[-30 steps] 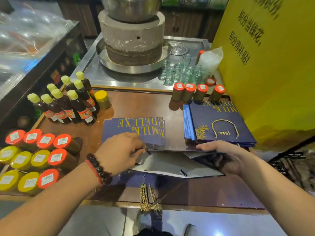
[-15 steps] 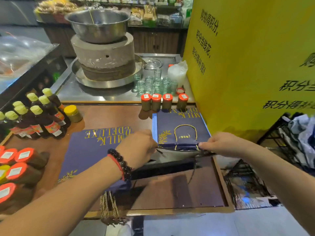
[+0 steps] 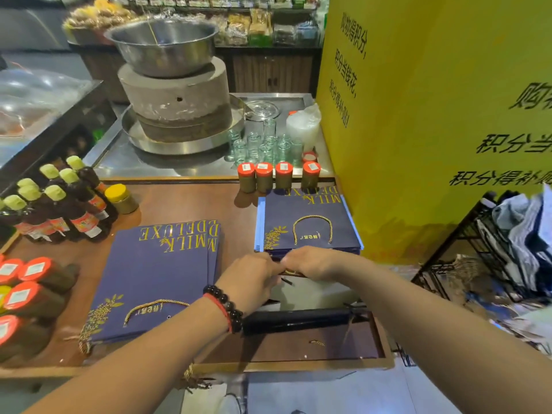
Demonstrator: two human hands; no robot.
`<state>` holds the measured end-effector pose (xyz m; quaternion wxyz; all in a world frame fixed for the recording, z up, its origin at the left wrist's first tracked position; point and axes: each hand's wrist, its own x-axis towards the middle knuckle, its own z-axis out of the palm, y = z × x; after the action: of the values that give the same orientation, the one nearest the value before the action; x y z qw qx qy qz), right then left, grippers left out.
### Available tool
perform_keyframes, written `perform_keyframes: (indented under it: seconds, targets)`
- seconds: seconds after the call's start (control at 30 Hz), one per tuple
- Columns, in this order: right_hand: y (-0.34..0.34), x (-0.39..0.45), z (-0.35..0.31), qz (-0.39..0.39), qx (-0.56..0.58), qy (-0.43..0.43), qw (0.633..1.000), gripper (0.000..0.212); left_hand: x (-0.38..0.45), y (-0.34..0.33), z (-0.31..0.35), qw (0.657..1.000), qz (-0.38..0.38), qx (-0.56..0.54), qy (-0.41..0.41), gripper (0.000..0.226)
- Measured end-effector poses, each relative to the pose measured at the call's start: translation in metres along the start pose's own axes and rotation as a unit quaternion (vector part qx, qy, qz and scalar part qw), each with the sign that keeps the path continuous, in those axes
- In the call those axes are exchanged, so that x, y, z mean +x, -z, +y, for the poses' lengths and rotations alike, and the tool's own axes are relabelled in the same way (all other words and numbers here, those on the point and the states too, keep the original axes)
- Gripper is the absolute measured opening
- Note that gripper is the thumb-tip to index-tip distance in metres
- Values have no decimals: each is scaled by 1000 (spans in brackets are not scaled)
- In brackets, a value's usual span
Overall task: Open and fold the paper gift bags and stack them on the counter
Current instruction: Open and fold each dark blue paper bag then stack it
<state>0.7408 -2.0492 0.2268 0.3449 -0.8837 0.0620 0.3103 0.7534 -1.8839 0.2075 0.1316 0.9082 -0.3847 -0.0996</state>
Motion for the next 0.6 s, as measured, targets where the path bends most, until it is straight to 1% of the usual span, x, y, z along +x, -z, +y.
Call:
perform_keyframes:
  seconds: [0.03, 0.07, 0.13, 0.2, 0.3, 0.43, 0.5, 0.6]
  targets:
    - [-3, 6, -7, -5, 7, -8, 1000, 28, 0, 0, -1, 1000, 11, -16, 9, 16]
    - [-4, 11, -12, -11, -10, -6, 1000, 24, 0, 1, -3, 999, 25, -34, 20, 12]
    - [-5, 15, -21, -32, -55, 26, 998, 32, -3, 4, -4, 997, 38, -49, 51, 27]
    - [-4, 24, -22, -74, -76, 38, 994, 37, -4, 8, -5, 997, 47, -18, 57, 35]
    - [-1, 27, -28, -110, -54, 33, 992, 38, -4, 10, -10, 996, 45, 20, 73, 34]
    - [5, 30, -24, -95, 3, 4, 996, 29, -2, 13, -15, 995, 44, 49, 78, 39]
    - [6, 36, -19, -92, -29, -9, 995, 27, 1, 14, -17, 994, 36, 79, 64, 39]
    - [12, 36, -11, -109, -104, -15, 989, 14, 4, 14, -19, 992, 25, 119, 40, 42]
